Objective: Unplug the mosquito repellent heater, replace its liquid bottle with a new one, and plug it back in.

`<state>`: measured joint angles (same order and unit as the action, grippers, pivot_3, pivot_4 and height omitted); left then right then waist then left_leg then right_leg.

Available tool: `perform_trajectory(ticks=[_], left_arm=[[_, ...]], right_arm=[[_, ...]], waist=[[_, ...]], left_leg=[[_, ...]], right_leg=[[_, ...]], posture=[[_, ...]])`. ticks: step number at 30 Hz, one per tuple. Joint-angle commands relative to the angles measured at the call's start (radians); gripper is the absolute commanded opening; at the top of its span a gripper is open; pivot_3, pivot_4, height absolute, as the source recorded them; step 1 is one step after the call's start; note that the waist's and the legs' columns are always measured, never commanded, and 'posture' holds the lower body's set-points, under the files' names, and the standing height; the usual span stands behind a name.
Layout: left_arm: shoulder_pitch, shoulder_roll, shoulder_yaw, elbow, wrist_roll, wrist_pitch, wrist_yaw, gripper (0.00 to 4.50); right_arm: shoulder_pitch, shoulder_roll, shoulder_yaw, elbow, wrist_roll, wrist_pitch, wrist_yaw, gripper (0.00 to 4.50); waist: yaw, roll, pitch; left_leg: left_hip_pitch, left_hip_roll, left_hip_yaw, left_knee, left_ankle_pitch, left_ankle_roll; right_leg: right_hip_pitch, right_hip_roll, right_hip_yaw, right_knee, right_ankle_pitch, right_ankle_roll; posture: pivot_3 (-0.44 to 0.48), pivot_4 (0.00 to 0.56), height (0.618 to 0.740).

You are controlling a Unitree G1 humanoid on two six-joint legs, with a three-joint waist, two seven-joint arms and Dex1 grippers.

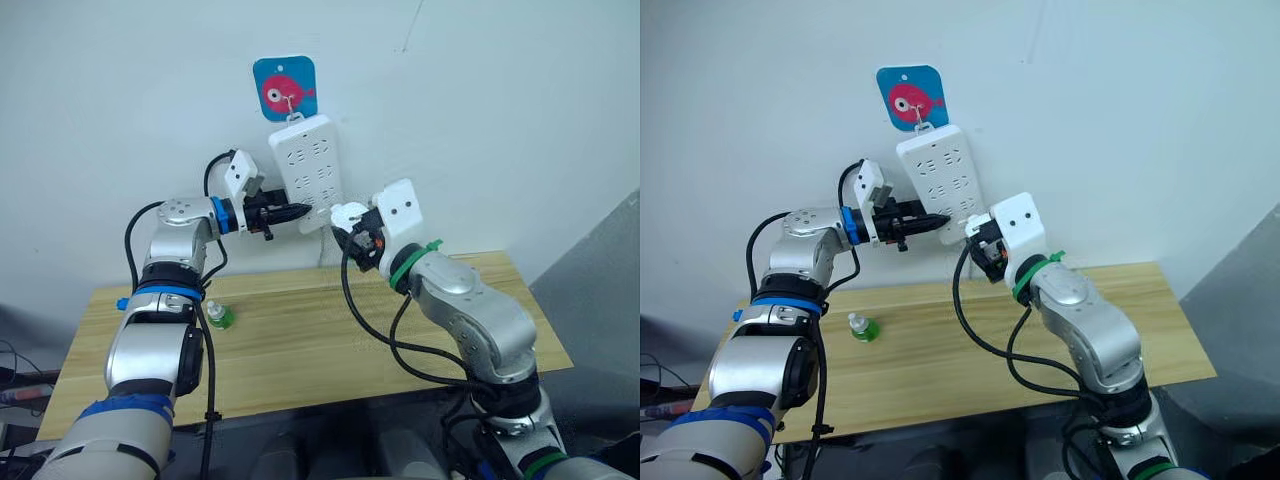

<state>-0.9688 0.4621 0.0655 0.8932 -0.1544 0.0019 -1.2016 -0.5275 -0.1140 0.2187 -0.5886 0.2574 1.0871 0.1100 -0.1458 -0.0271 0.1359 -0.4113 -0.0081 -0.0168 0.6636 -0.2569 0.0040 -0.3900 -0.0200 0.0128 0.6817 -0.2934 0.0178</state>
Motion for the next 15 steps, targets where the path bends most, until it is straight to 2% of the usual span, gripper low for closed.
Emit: perform_trajectory(ticks=[1, 4, 8, 11, 13, 15], left_arm=[[0.019, 0.018, -0.002, -0.024, 0.005, -0.040, 0.014, 1.34], [0.058, 0.048, 0.000, -0.051, 0.008, -0.063, 0.013, 1.34], [0.125, 0.099, 0.017, -0.090, 0.022, -0.164, 0.062, 2.67], [0.225, 0.138, 0.061, -0.192, 0.002, -0.228, 0.113, 3.55], [0.312, 0.157, 0.087, -0.312, -0.038, -0.218, 0.116, 4.15], [0.445, 0.172, 0.104, -0.493, -0.081, -0.199, 0.106, 4.50]], right_arm=[[0.003, 0.002, -0.055, -0.093, 0.029, 0.035, 0.009, 2.92], [0.012, 0.015, -0.104, -0.111, 0.046, 0.047, 0.008, 2.92], [0.010, 0.028, -0.162, -0.115, 0.066, 0.020, 0.013, 2.92], [0.003, 0.040, -0.202, -0.111, 0.077, 0.001, 0.018, 2.92], [0.005, 0.056, -0.232, -0.114, 0.094, -0.002, 0.018, 2.92], [0.009, 0.091, -0.277, -0.117, 0.125, -0.007, 0.012, 2.92]], waist=[[-0.003, 0.000, 0.000], [-0.013, 0.000, 0.000], [-0.037, 0.001, 0.000], [-0.052, 0.002, 0.000], [-0.053, 0.002, 0.001], [-0.054, 0.003, 0.001]], left_leg=[[0.000, 0.000, 0.000, 0.001, 0.000, 0.000], [0.001, 0.000, 0.002, 0.001, 0.001, 0.000], [0.002, 0.000, 0.003, 0.000, 0.001, 0.000], [0.002, 0.001, 0.001, -0.001, 0.001, 0.000], [0.002, 0.001, 0.001, -0.001, 0.000, 0.000], [0.002, 0.001, 0.002, -0.002, 0.000, 0.000]], right_leg=[[0.000, 0.000, 0.000, 0.000, 0.000, 0.000], [0.001, 0.000, 0.002, 0.000, 0.000, 0.000], [0.001, 0.000, 0.002, 0.001, 0.000, 0.000], [0.000, 0.000, 0.002, 0.002, 0.000, 0.000], [-0.001, 0.000, 0.001, 0.002, 0.000, 0.000], [-0.001, 0.000, 0.002, 0.002, 0.000, 0.000]], posture=[[-0.251, 0.147, 0.740], [-0.253, 0.146, 0.740], [-0.257, 0.145, 0.740], [-0.257, 0.146, 0.740], [-0.244, 0.147, 0.740], [-0.233, 0.149, 0.740]])
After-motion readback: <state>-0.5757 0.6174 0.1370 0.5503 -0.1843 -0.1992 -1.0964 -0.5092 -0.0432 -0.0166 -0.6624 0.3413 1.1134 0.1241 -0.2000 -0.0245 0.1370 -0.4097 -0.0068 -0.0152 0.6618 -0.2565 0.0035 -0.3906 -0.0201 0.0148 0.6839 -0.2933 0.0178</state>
